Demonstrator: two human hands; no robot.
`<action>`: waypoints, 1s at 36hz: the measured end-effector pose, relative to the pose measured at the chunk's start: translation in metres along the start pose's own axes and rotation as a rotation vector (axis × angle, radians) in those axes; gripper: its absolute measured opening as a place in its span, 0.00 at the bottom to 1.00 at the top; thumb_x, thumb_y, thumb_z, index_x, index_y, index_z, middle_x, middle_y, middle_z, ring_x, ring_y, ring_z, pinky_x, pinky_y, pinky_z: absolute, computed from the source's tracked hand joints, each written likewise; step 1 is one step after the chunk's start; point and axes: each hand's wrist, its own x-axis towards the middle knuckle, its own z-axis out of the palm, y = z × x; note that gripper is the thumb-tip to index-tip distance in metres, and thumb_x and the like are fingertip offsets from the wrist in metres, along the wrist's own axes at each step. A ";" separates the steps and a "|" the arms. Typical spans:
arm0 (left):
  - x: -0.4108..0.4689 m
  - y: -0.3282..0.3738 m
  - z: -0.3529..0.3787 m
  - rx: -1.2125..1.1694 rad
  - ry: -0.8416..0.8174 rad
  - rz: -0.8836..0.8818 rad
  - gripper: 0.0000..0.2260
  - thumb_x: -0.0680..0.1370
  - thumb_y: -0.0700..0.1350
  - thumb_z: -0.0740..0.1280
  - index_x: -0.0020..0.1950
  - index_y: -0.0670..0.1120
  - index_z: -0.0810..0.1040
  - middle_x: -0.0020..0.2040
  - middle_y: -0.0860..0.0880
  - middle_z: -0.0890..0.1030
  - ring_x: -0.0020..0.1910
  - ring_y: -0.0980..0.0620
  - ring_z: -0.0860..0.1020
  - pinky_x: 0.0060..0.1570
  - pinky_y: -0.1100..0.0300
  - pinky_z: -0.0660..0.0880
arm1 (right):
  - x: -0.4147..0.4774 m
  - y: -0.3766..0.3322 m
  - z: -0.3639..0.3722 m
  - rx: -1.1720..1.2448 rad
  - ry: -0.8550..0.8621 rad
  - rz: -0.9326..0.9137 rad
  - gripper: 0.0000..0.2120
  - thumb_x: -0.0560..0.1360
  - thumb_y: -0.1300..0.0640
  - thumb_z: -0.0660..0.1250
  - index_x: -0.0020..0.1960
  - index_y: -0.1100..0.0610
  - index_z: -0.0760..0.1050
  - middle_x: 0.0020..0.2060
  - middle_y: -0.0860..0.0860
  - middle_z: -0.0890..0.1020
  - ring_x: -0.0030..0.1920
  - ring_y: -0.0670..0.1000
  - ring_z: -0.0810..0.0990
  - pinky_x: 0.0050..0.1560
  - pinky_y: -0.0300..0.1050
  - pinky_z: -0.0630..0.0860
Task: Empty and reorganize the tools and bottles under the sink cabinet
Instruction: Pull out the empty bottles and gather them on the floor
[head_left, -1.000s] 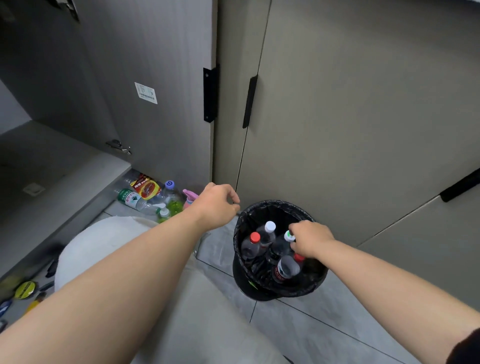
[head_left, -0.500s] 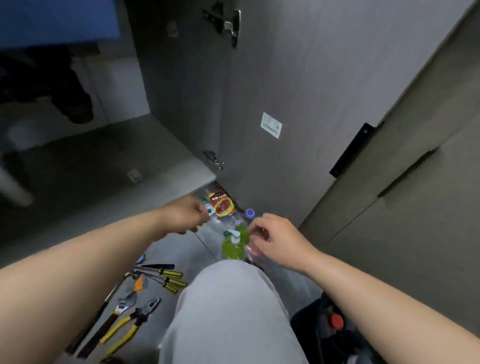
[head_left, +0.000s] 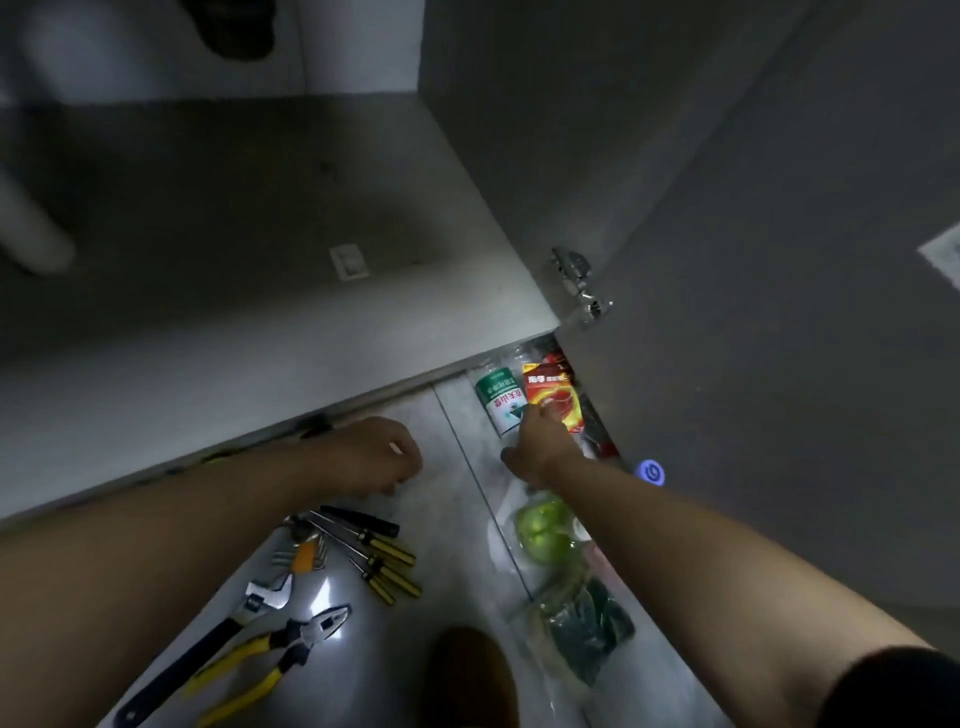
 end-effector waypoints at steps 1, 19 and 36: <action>0.006 -0.007 0.003 -0.010 -0.013 -0.006 0.03 0.79 0.47 0.69 0.46 0.52 0.82 0.45 0.49 0.85 0.37 0.55 0.85 0.31 0.63 0.76 | 0.008 -0.003 0.005 -0.027 0.020 0.004 0.33 0.75 0.53 0.71 0.74 0.60 0.61 0.71 0.59 0.66 0.68 0.60 0.70 0.65 0.56 0.75; 0.018 -0.025 0.011 -0.147 -0.014 -0.089 0.22 0.71 0.52 0.78 0.62 0.47 0.77 0.55 0.45 0.82 0.51 0.50 0.82 0.43 0.58 0.79 | 0.012 -0.048 0.055 0.495 -0.232 0.159 0.28 0.70 0.38 0.73 0.59 0.57 0.77 0.45 0.51 0.82 0.39 0.51 0.81 0.35 0.41 0.76; 0.014 -0.040 0.004 -0.252 0.054 -0.105 0.33 0.67 0.54 0.81 0.67 0.52 0.71 0.51 0.50 0.84 0.41 0.53 0.85 0.31 0.62 0.78 | 0.021 -0.001 -0.002 -0.056 0.330 0.000 0.29 0.75 0.53 0.69 0.72 0.58 0.64 0.70 0.60 0.64 0.70 0.62 0.64 0.67 0.54 0.67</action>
